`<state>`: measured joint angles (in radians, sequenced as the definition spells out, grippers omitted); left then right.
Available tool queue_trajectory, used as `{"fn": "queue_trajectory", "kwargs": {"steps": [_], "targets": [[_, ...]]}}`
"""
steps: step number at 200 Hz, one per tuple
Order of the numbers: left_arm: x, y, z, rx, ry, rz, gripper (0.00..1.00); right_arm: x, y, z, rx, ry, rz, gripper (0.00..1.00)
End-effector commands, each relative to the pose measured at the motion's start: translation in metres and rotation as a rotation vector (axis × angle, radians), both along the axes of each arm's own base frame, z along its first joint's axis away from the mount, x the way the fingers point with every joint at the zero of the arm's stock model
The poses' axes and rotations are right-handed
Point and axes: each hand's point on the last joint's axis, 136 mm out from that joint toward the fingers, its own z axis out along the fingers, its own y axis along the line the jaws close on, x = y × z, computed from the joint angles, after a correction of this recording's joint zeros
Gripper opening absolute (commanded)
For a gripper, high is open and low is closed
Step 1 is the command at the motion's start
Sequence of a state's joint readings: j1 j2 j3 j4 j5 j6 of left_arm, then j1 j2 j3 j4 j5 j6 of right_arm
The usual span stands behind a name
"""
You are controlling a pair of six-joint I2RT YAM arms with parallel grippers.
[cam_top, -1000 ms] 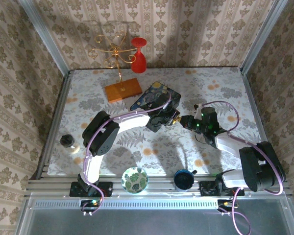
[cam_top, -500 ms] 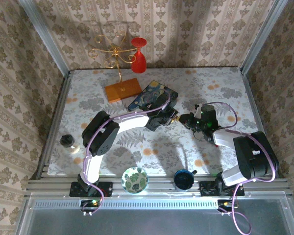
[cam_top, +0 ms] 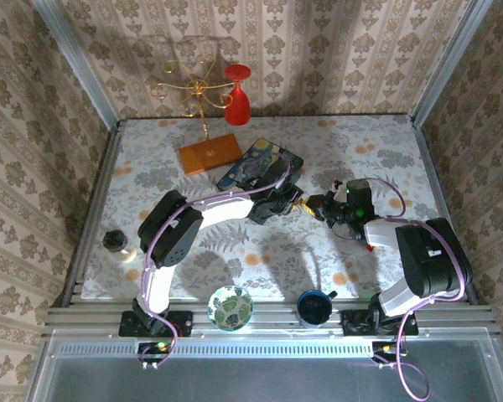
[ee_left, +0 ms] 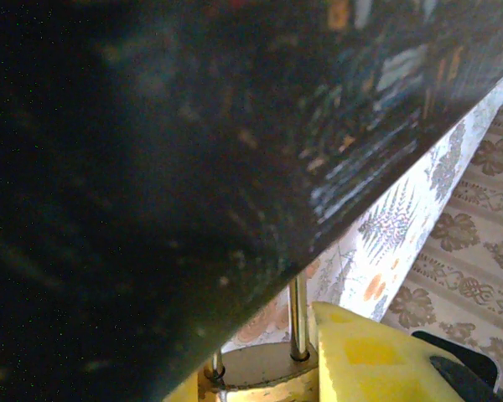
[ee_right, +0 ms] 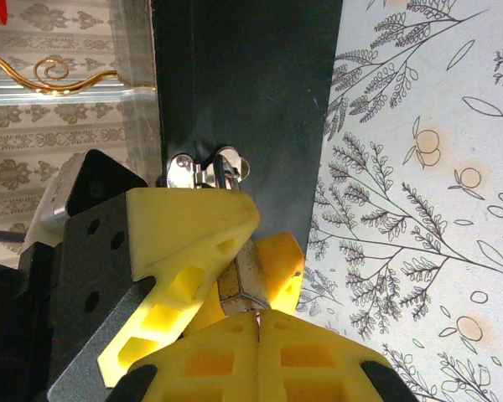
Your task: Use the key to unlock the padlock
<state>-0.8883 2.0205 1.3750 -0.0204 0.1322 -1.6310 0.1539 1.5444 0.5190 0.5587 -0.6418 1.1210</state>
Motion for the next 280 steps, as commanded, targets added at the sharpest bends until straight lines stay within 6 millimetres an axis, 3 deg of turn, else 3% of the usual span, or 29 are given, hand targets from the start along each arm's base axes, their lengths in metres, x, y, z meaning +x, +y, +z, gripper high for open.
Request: {"fn": "queue_trajectory", "kwargs": {"steps": [1,47,58,61,80,111,138,174,203,236,280], "targets": [[-0.051,-0.023,0.016,-0.093,0.111,-0.157,0.0,0.011,-0.022,-0.015,-0.079,0.016,-0.096,0.04],[-0.046,-0.015,0.007,-0.078,0.125,-0.13,0.0,0.0,-0.034,0.003,-0.226,-0.04,-0.067,0.43],[-0.045,-0.014,0.006,-0.075,0.125,-0.128,0.0,-0.004,-0.038,-0.001,-0.27,-0.026,-0.064,0.46],[-0.045,-0.014,0.007,-0.075,0.124,-0.127,0.0,-0.004,-0.04,0.008,-0.28,-0.053,-0.069,0.47],[-0.045,-0.014,0.007,-0.074,0.121,-0.13,0.0,-0.011,-0.044,0.012,-0.325,-0.084,-0.064,0.49],[-0.045,-0.013,0.006,-0.07,0.121,-0.129,0.0,-0.022,-0.047,0.02,-0.417,-0.16,-0.045,0.48],[-0.045,-0.013,0.007,-0.069,0.117,-0.135,0.0,-0.036,-0.037,0.03,-0.572,-0.245,0.012,0.45],[-0.045,-0.011,0.007,-0.069,0.115,-0.133,0.0,-0.044,-0.028,0.035,-0.674,-0.278,0.052,0.36],[-0.045,-0.01,0.008,-0.069,0.11,-0.131,0.0,-0.041,-0.025,0.034,-0.651,-0.252,0.041,0.31],[-0.045,-0.01,0.007,-0.069,0.108,-0.133,0.0,-0.034,-0.008,0.033,-0.523,-0.214,0.036,0.29],[-0.045,-0.009,0.006,-0.067,0.111,-0.133,0.0,-0.029,0.003,0.02,-0.442,-0.147,0.039,0.24]]}}
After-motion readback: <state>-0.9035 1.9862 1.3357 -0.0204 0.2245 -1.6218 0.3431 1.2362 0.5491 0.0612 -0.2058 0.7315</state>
